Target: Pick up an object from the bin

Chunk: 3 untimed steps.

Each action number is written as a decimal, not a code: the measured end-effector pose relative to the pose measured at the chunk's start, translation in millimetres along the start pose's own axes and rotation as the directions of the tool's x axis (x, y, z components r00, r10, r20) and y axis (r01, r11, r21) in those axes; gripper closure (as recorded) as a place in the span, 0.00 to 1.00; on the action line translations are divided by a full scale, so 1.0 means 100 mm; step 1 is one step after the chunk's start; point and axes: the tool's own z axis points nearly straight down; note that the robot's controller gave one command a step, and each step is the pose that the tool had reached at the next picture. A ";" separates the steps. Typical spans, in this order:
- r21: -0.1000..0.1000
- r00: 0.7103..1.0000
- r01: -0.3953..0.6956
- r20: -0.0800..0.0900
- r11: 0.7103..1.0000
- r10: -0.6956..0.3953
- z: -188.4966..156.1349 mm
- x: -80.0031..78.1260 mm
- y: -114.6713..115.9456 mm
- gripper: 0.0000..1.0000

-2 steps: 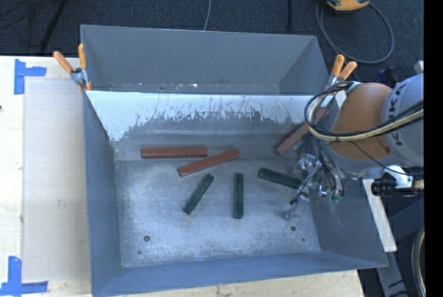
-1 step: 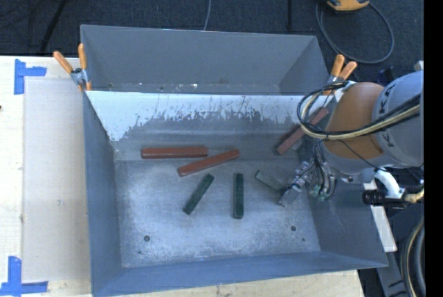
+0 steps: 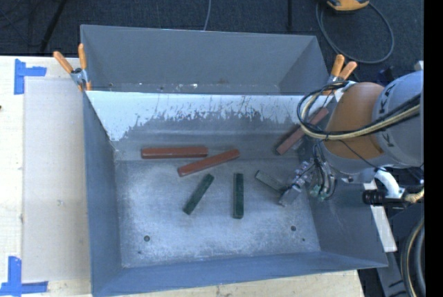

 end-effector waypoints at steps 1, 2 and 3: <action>0.000 1.000 0.001 0.000 1.000 -0.001 -0.01 0.00 0.00 1.00; 0.001 1.000 0.002 -0.003 1.000 -0.002 -0.05 0.01 0.00 1.00; 0.003 1.000 0.002 -0.007 1.000 -0.002 -0.16 0.02 -0.01 1.00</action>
Offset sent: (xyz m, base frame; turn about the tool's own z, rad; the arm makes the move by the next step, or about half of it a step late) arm 0.0000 0.0000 0.0269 0.0000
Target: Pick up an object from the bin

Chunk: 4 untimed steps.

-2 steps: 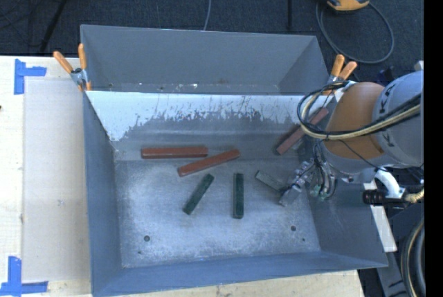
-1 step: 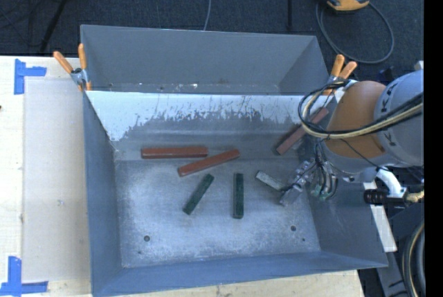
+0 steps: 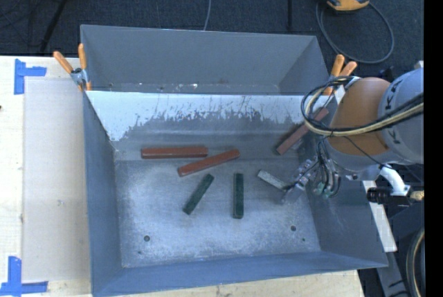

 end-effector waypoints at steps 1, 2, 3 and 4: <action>-0.001 1.000 0.001 0.002 1.000 -0.001 -0.17 0.00 0.00 1.00; -0.004 1.000 0.001 0.007 1.000 -0.001 -0.32 -0.01 0.01 1.00; -0.005 1.000 0.002 0.009 1.000 -0.002 -0.38 -0.02 0.01 1.00; -0.004 1.000 0.003 0.009 1.000 -0.003 -0.40 -0.02 0.01 1.00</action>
Offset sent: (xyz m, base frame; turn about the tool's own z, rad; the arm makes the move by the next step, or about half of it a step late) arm 0.0000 -0.0001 0.0300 0.0000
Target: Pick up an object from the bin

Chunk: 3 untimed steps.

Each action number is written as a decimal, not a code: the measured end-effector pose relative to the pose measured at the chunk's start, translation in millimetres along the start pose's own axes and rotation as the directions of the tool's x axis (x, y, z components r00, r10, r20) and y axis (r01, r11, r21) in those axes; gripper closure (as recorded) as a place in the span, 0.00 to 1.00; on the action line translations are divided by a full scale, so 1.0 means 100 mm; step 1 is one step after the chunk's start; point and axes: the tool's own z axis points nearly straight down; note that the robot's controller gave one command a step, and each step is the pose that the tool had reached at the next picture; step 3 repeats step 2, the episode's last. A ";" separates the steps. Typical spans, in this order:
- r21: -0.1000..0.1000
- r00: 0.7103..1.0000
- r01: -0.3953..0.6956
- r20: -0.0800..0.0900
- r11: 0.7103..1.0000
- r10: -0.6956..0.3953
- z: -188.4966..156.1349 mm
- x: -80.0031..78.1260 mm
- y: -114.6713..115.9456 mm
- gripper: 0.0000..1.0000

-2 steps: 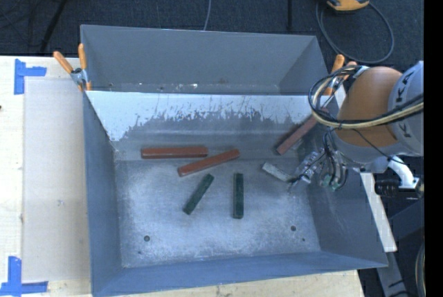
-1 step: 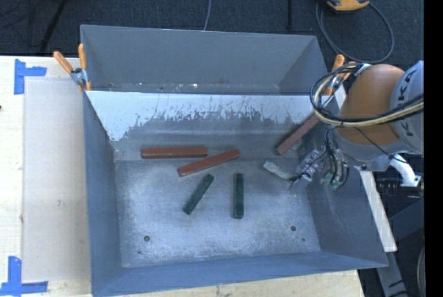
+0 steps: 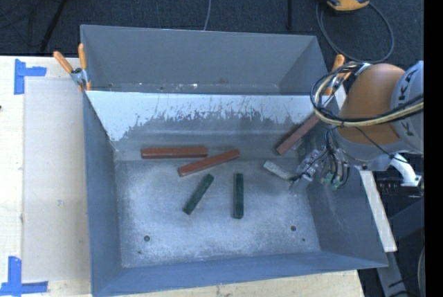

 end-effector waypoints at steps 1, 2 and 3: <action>0.001 1.000 0.001 -0.001 1.000 -0.001 -0.01 0.00 0.00 1.00; 0.001 1.000 0.002 -0.003 1.000 -0.002 -0.03 0.00 0.00 1.00; 0.001 1.000 0.002 -0.003 1.000 -0.002 -0.03 0.00 0.00 1.00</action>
Offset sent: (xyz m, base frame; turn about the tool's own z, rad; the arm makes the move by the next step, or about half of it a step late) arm -0.0001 0.0002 0.0127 0.0000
